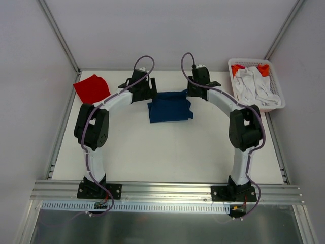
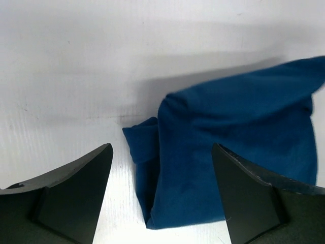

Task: Fold and stack the t-shirts
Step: Fold the long partially folded tshirt into a neat square

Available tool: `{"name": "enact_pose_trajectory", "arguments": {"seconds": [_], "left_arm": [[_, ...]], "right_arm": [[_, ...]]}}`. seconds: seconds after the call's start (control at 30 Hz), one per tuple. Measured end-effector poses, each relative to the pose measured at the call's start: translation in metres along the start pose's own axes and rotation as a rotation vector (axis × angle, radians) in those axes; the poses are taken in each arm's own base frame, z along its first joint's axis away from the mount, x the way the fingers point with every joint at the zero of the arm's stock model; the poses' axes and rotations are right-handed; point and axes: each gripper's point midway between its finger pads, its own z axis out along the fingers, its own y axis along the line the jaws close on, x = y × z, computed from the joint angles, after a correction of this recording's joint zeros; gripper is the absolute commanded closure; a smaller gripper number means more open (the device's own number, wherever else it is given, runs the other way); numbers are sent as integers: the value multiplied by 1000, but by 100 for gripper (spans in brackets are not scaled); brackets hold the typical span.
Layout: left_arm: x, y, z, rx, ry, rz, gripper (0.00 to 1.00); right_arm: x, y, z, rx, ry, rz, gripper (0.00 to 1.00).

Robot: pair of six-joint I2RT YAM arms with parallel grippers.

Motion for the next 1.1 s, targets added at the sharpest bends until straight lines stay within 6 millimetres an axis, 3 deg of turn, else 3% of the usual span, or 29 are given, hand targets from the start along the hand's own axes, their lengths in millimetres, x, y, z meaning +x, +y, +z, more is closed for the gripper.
{"name": "enact_pose_trajectory", "arguments": {"seconds": [0.3, 0.43, 0.53, 0.7, 0.93, 1.1], "left_arm": [[-25, -26, -54, 94, -81, -2, 22], [-22, -38, -57, 132, -73, 0, 21], [-10, -38, -54, 142, -39, -11, 20], [21, -23, -38, 115, 41, -39, 14], [66, 20, -24, 66, 145, -118, 12], [86, 54, -21, 39, 177, -195, 11]], "right_arm": [[-48, -1, -89, -48, -172, 34, 59], [-56, 6, -100, -77, -203, 52, 58], [-39, 9, -93, -86, -164, 52, 55], [13, 10, -79, -91, -38, 43, 46], [71, 1, -74, -91, 90, 44, 46], [86, 0, -87, -110, 109, 61, 46]]}}
